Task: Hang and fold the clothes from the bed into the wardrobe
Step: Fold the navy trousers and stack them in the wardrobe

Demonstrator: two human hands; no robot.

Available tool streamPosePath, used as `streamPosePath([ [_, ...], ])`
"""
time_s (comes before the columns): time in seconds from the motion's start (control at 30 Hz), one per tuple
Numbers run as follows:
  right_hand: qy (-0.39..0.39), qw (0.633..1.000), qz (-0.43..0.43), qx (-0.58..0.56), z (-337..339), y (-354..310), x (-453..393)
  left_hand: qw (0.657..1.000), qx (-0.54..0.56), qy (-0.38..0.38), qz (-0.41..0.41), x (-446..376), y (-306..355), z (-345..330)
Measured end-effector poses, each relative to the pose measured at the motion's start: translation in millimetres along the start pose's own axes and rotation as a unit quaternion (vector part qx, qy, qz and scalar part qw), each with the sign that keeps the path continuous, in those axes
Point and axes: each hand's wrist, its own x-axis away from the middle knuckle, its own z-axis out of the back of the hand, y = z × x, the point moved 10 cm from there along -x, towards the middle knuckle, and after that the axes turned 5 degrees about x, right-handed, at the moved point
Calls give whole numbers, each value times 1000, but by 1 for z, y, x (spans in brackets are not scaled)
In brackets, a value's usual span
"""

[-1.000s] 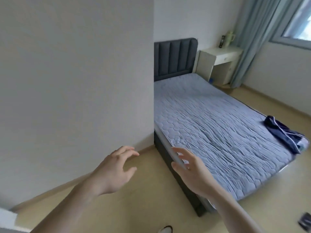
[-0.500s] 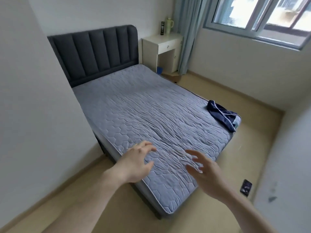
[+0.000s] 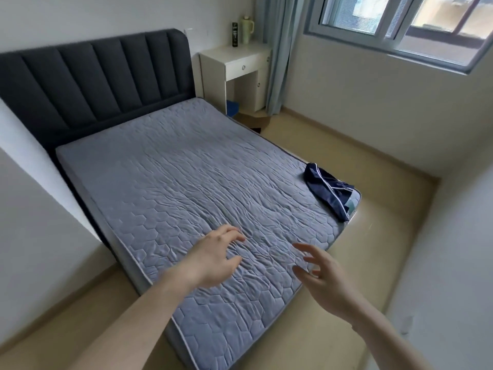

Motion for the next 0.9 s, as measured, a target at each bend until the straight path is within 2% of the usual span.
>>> streamPosePath([
  [0.3,-61,998,10,27,118,94,-105,995,49,32,83,-107,61,-50],
  [0.53,-113,993,20,29,155,123,-201,988,63,54,133,-191,64,-43],
  [0.7,-113,993,4,40,195,159,-276,985,68,45,155,-293,56,-44],
  [0.9,-82,994,-43,56,254,209,-348,989,81,-10,125,-420,94,-59],
])
